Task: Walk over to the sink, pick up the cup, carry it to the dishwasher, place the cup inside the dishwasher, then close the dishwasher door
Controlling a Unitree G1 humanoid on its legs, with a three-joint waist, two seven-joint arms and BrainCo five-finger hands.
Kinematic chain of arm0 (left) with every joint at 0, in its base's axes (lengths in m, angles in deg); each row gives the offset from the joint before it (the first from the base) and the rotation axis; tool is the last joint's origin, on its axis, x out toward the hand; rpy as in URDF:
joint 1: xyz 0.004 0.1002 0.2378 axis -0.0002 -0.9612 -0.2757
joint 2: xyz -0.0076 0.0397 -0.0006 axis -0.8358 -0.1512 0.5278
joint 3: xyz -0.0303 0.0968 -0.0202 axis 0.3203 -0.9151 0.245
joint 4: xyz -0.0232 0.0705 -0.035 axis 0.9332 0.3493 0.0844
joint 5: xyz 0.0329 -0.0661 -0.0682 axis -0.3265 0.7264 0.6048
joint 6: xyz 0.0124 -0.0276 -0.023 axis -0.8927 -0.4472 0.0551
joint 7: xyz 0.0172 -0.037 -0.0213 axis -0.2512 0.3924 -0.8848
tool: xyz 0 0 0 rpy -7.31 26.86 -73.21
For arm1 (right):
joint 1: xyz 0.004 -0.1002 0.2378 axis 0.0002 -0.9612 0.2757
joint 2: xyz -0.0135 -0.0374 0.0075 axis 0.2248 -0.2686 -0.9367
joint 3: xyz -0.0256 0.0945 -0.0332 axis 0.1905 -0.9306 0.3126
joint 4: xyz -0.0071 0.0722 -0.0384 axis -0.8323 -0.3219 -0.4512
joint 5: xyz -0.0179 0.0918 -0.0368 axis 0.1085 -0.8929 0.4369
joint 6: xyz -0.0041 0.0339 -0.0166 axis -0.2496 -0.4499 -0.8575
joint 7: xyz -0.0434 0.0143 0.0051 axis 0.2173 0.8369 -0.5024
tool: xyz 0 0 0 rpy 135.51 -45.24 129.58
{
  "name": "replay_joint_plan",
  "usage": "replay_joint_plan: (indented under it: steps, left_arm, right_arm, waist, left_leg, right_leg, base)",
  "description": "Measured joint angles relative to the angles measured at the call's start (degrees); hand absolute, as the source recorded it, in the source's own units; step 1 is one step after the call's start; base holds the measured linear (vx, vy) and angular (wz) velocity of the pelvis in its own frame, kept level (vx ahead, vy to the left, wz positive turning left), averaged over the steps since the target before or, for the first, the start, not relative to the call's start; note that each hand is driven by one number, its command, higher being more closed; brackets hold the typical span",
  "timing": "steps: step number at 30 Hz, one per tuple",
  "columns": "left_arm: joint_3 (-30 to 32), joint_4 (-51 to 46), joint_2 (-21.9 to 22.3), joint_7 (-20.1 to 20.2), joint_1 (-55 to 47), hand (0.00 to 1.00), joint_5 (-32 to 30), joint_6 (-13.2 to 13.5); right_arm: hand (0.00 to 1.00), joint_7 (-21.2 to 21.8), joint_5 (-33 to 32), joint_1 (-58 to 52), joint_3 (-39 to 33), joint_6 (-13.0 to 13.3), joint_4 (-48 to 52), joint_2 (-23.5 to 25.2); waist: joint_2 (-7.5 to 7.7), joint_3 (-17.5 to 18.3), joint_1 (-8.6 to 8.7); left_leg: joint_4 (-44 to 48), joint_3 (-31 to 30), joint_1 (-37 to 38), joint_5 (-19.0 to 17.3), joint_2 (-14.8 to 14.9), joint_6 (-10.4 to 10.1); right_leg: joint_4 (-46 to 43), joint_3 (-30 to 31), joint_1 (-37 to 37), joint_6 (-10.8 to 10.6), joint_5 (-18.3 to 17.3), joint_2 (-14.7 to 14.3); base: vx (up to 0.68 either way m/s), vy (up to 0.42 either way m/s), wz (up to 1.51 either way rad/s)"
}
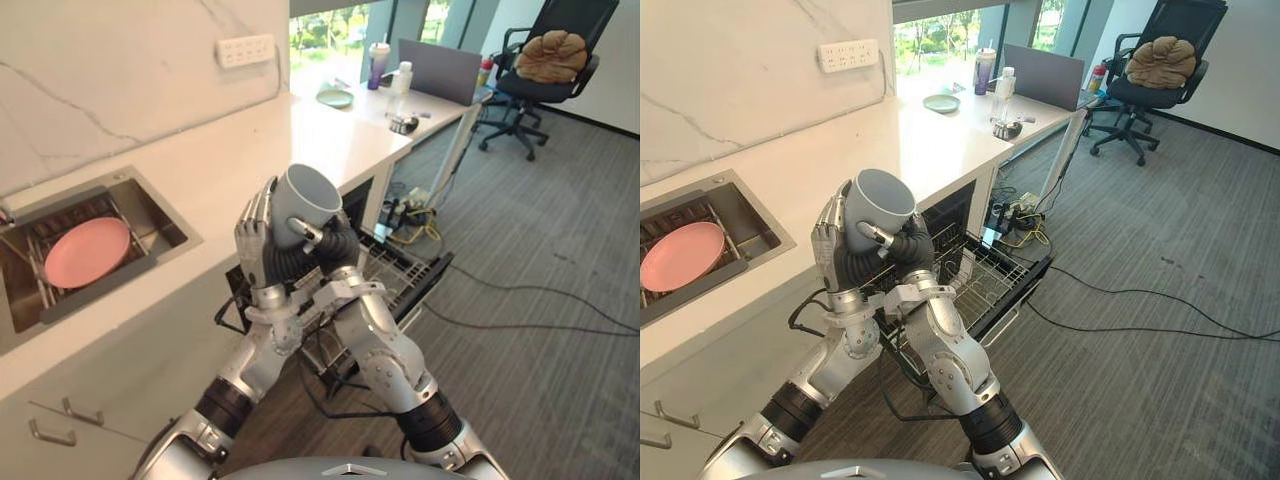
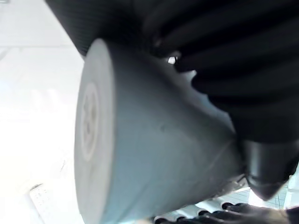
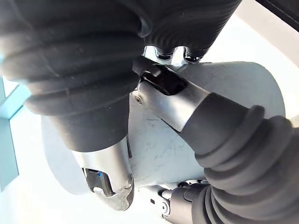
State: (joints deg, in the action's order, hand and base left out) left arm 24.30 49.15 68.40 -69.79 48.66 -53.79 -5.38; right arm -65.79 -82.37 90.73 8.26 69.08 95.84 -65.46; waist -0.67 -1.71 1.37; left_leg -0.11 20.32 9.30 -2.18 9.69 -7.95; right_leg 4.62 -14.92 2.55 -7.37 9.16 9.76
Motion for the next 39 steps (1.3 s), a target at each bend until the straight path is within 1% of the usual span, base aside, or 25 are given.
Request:
replay_joint_plan:
  steps: [5, 7, 11, 12, 16, 17, 19, 22, 23, 25, 26, 27, 28, 29, 31, 32, 33, 34, 35, 36, 37, 38, 39]
  left_arm:
    - [-0.03, -0.09, -0.53, -0.32, 0.18, 1.00, 0.22, 0.00]
    - [-0.40, -0.16, -1.15, -1.05, 0.14, 1.00, 0.22, 0.00]
    - [-1.01, -0.54, -2.59, -1.25, -0.04, 1.00, 0.22, 0.01]
    - [-1.16, -0.67, -2.84, -1.28, -0.27, 0.00, 0.22, 0.01]
    - [-1.73, -0.79, -4.34, -2.46, -1.49, 0.00, 0.34, 0.18]
    - [-1.74, -0.88, -4.77, -2.54, -2.03, 0.00, 0.39, 0.28]
    - [-1.74, -0.82, -5.10, -2.53, -2.72, 0.00, 0.51, 0.33]
    - [-2.72, -0.45, -5.09, -2.54, -4.89, 0.00, 0.75, 0.56]
    - [-2.99, -0.39, -5.09, -2.54, -5.19, 0.00, 0.75, 0.56]
    - [-3.99, -0.20, -5.10, -2.40, -5.67, 0.00, 0.74, 0.52]
    - [-4.18, -0.72, -5.26, -1.53, -6.09, 0.00, 0.46, 0.51]
    - [-4.59, -3.87, -5.58, 0.94, -7.06, 0.00, -0.18, 0.56]
    - [-4.84, -9.41, -6.08, 5.78, -7.61, 0.00, -0.22, 0.61]
    - [-4.73, -12.64, -6.31, 7.99, -7.73, 0.00, -0.08, 0.58]
    - [-2.18, -24.18, -7.97, 16.74, -7.67, 0.00, 2.70, 0.59]
    - [-1.59, -26.21, -8.53, 18.59, -7.64, 0.00, 3.41, 0.59]
    - [-0.85, -29.13, -9.66, 21.75, -7.58, 0.00, 5.04, 0.58]
    - [-0.40, -30.24, -10.17, 23.06, -7.60, 0.00, 6.05, 0.58]
    - [0.64, -32.17, -10.66, 25.23, -7.60, 0.00, 7.87, 0.63]
    - [1.67, -34.23, -11.10, 26.21, -7.60, 0.00, 9.88, 0.80]
    - [2.49, -35.21, -11.02, 26.56, -7.59, 0.00, 10.43, 0.96]
    - [4.24, -36.76, -11.00, 26.58, -7.58, 0.00, 12.00, 1.94]
    - [5.13, -36.74, -10.70, 25.51, -7.59, 0.00, 13.36, 3.67]
  right_arm:
    - [1.00, -0.84, -0.03, 0.54, 0.60, 0.25, -0.01, -0.02]
    - [1.00, -1.48, -0.15, 0.55, 1.56, 1.56, -0.12, -0.06]
    - [1.00, -1.62, -0.71, 0.59, 2.24, 2.79, -0.14, -0.06]
    - [1.00, -1.69, -0.93, 0.60, 2.40, 3.14, -0.14, -0.06]
    - [1.00, -3.72, -1.06, 2.44, 3.47, 4.26, -0.58, -0.26]
    - [1.00, -4.96, -0.50, 2.47, 4.25, 5.03, -0.58, -0.25]
    - [1.00, -7.11, 0.97, 2.62, 5.36, 5.23, -0.58, -0.25]
    - [1.00, -11.60, 6.94, 2.78, 5.94, 5.28, -0.58, -0.16]
    - [1.00, -12.26, 7.49, 2.78, 5.80, 5.28, -0.58, -0.16]
    - [1.00, -14.22, 11.42, 3.14, 4.33, 5.34, -0.57, 0.12]
    - [1.00, -14.72, 12.13, 3.98, 3.81, 5.35, -0.46, 0.33]
    - [1.00, -15.49, 14.74, 6.50, 2.85, 5.35, -0.38, 1.22]
    - [1.00, -15.90, 16.62, 8.59, 0.69, 5.72, 0.41, 2.65]
    - [1.00, -15.94, 17.24, 9.37, -0.06, 6.46, 0.92, 3.38]
    - [1.00, -16.19, 18.33, 10.13, -0.62, 8.45, 5.48, 6.39]
    - [1.00, -16.36, 18.86, 10.14, -0.60, 8.93, 6.12, 7.01]
    - [1.00, -17.22, 20.49, 10.03, -0.74, 9.39, 6.99, 7.49]
    - [1.00, -17.64, 21.11, 9.92, -0.76, 9.85, 7.01, 7.48]
    - [1.00, -18.00, 22.48, 9.21, -0.99, 10.08, 6.94, 7.48]
    - [1.00, -18.94, 23.35, 7.51, -1.56, 10.10, 6.90, 7.48]
    - [1.00, -19.21, 24.17, 6.52, -2.12, 10.11, 6.88, 7.45]
    - [1.00, -20.07, 25.20, 4.67, -3.70, 10.11, 6.69, 6.79]
    - [1.00, -20.45, 26.33, 2.87, -6.03, 10.30, 6.10, 6.40]
  waist:
    - [-0.02, 0.53, -0.55]
    - [-0.04, 1.32, -0.68]
    - [0.00, 1.86, -0.95]
    - [0.00, 1.88, -0.99]
    - [-0.04, 1.91, -0.97]
    - [-0.07, 1.93, -1.11]
    - [-0.10, 2.06, -1.35]
    - [-0.17, 2.58, -1.39]
    - [-0.17, 2.58, -1.40]
    - [-0.20, 2.60, -1.40]
    - [-0.25, 2.59, -1.30]
    - [-0.34, 2.56, -0.87]
    - [-0.47, 2.50, -0.87]
    - [-0.57, 2.53, -0.90]
    - [-1.35, 2.65, -1.25]
    - [-1.57, 2.69, -1.29]
    - [-2.00, 2.87, -1.30]
    - [-2.18, 2.96, -1.34]
    - [-2.48, 2.87, -1.45]
    - [-2.70, 2.85, -1.52]
    - [-2.77, 2.81, -1.59]
    - [-2.87, 2.74, -1.63]
    - [-2.90, 2.65, -1.45]
  left_leg:
    - [-0.12, -0.07, -0.04, 0.11, 0.00, -0.03]
    - [-0.31, -0.16, -0.08, 0.28, 0.00, -0.08]
    - [-1.02, -0.51, 0.03, 0.79, -0.06, -0.06]
    - [-1.08, -0.79, 0.01, 0.89, -0.05, -0.06]
    - [-1.15, -1.30, -0.03, 1.18, -0.01, -0.03]
    - [-1.16, -1.39, 0.01, 1.26, 0.00, -0.02]
    - [-1.29, -1.41, 0.02, 1.42, -0.01, -0.04]
    - [-2.69, -1.36, 0.55, 2.13, -0.12, -0.06]
    - [-3.05, -1.35, 0.92, 2.34, -0.15, -0.06]
    - [-3.10, -1.40, 0.97, 2.53, -0.16, -0.12]
    - [-3.09, -1.46, 1.00, 2.56, -0.16, -0.11]
    - [-3.08, -1.53, 0.92, 2.60, -0.15, -0.12]
    - [-3.07, -1.76, 0.98, 2.60, -0.12, -0.11]
    - [-3.08, -1.88, 1.02, 2.59, -0.12, -0.11]
    - [-3.08, -2.17, 0.94, 2.62, -0.14, -0.07]
    - [-3.09, -2.29, 0.91, 2.63, -0.16, -0.05]
    - [-3.14, -2.74, 0.83, 2.70, -0.19, 0.01]
    - [-3.16, -2.87, 0.83, 2.73, -0.17, 0.02]
    - [-3.17, -3.10, 0.91, 2.74, -0.12, 0.01]
    - [-3.24, -3.19, 0.87, 2.79, -0.11, 0.02]
    - [-3.31, -3.21, 0.86, 2.82, -0.09, -0.01]
    - [-3.82, -3.25, 0.86, 2.98, -0.10, -0.23]
    - [-4.31, -3.39, 0.78, 3.20, -0.12, -0.33]
  right_leg:
    - [0.01, -0.09, 0.24, 0.01, 0.00, 0.03]
    - [0.01, -0.11, 0.20, 0.00, 0.00, 0.03]
    - [0.00, -0.37, 0.27, -0.02, 0.02, 0.05]
    - [0.00, -0.64, 0.44, -0.02, 0.02, 0.05]
    - [0.00, -1.15, 0.58, 0.01, 0.04, 0.06]
    - [0.00, -1.22, 0.57, 0.06, 0.08, 0.06]
    - [0.00, -1.22, 0.55, 0.08, 0.14, 0.06]
    - [0.01, -1.28, 0.54, 0.08, 0.14, 0.01]
    - [0.01, -1.28, 0.56, 0.08, 0.14, -0.01]
    - [0.01, -1.37, 0.66, 0.15, 0.24, -0.02]
    - [0.01, -1.46, 0.76, 0.16, 0.25, -0.02]
    - [0.01, -1.58, 0.97, 0.18, 0.26, -0.02]
    - [0.02, -1.74, 1.34, 0.19, 0.17, -0.02]
    - [0.02, -1.84, 1.44, 0.20, 0.11, 0.00]
    - [0.02, -2.23, 1.55, 0.15, -0.05, 0.06]
    - [0.02, -2.60, 1.61, 0.13, -0.17, 0.12]
    - [0.02, -3.09, 1.81, 0.17, -0.36, 0.19]
    - [0.02, -3.19, 1.89, 0.15, -0.41, 0.19]
    - [0.03, -3.44, 2.21, 0.18, -0.62, 0.17]
    - [0.04, -3.91, 2.36, 0.51, -0.99, 0.18]
    - [0.04, -4.08, 2.39, 0.28, -1.17, 0.18]
    - [0.05, -4.28, 2.28, 0.19, -1.31, 0.16]
    - [0.06, -4.44, 2.15, 0.14, -1.41, 0.13]
  base:
    - [0.00, 0.000, 0.00]
    - [0.00, 0.000, 0.00]
    - [-0.01, 0.002, 0.04]
    - [-0.01, 0.003, 0.10]
    - [-0.02, 0.002, 0.07]
    - [-0.01, 0.001, 0.04]
    - [0.00, 0.000, 0.00]
    - [0.00, 0.000, 0.00]
    - [0.00, 0.000, 0.00]
    - [0.00, 0.000, 0.00]
    - [0.00, 0.000, 0.00]
    - [-0.03, 0.008, 0.05]
    - [-0.03, 0.008, 0.07]
    - [-0.02, 0.008, 0.08]
    - [0.00, 0.007, 0.07]
    - [0.00, 0.006, 0.13]
    - [0.00, 0.005, 0.13]
    - [0.00, 0.007, 0.15]
    - [0.00, 0.008, 0.13]
    - [0.00, 0.009, 0.12]
    - [0.00, 0.009, 0.10]
    - [0.00, 0.011, 0.09]
    - [0.01, 0.012, 0.07]
